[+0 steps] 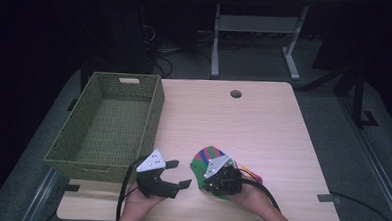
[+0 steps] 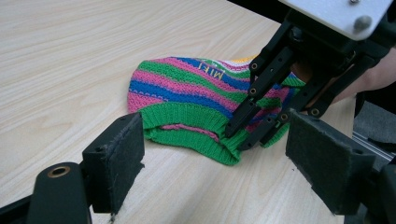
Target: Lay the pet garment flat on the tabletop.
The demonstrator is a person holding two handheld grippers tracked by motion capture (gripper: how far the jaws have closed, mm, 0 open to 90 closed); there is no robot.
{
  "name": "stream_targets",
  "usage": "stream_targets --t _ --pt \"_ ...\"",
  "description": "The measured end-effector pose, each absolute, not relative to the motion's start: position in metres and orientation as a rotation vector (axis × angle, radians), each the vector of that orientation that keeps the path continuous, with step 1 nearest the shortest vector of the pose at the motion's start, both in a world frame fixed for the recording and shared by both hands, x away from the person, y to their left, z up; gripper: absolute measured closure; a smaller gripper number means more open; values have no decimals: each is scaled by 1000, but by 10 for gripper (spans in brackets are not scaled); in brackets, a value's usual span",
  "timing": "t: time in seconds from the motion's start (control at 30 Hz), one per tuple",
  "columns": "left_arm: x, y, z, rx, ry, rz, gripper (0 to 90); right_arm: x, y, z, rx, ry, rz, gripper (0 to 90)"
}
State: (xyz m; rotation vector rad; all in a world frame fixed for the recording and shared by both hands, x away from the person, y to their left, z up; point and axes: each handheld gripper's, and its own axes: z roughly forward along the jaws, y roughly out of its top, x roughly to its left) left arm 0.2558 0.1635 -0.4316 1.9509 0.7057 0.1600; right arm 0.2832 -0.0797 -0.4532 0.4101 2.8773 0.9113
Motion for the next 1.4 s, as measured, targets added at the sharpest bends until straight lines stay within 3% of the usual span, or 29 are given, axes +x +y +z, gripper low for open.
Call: stream_targets --t 1.03,1.4 --pt "262 151 -432 1980 671 101 225 292 -149 -382 556 2771 1333 787" --pt "273 139 -429 2014 627 91 256 289 -176 -374 540 2746 1420 787"
